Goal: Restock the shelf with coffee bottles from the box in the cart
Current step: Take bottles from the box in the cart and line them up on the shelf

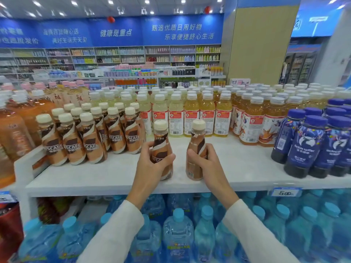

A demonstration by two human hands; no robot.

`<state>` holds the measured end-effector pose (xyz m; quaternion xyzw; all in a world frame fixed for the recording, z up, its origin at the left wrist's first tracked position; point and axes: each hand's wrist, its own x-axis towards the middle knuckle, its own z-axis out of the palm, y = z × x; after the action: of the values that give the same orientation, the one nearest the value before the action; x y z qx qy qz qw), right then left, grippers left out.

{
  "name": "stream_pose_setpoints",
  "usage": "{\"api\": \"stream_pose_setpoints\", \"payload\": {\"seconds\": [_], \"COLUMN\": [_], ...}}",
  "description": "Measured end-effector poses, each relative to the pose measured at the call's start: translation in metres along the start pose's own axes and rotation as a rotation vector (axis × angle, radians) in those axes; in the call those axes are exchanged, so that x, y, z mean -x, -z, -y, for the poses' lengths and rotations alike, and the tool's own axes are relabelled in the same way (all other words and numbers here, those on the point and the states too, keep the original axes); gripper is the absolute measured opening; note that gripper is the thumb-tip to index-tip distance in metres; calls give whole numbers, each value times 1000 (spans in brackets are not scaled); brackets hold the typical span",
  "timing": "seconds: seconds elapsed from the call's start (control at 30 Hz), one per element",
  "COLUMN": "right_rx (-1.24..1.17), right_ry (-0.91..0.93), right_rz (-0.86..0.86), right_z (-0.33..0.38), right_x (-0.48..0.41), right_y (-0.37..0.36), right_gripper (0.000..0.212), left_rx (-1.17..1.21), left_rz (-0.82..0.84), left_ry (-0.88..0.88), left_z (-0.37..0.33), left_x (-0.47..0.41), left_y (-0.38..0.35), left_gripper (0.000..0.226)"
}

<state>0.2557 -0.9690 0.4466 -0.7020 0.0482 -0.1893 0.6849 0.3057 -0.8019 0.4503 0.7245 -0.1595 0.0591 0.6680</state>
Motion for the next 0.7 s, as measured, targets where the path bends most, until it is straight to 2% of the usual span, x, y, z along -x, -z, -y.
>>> {"api": "stream_pose_setpoints", "payload": {"seconds": [0.2,0.33,0.43,0.5,0.6,0.7], "right_rx": [67,136,136,116,171,342], "right_ry": [3,-55,-17,11,48,63], "right_rz": [47,100,140,158,117,-11], "right_z": [-2,-3,-5,-5,-6,-10], "right_x": [-1,1,2,3,4,6], "right_y": [2,15,31,37,34,22], "right_gripper": [31,53,59,63,60,63], "left_rx": [-3,-26,-30,-34,-65,-75], "left_rz": [32,87,127,138,124,90], "left_ry": [-26,22,59,74,66,45], "left_z": [10,17,19,19,20,23], "left_x": [-1,4,5,6,6,7], "left_y": [4,13,28,34,34,29], "left_gripper": [51,60,73,72,65,63]}}
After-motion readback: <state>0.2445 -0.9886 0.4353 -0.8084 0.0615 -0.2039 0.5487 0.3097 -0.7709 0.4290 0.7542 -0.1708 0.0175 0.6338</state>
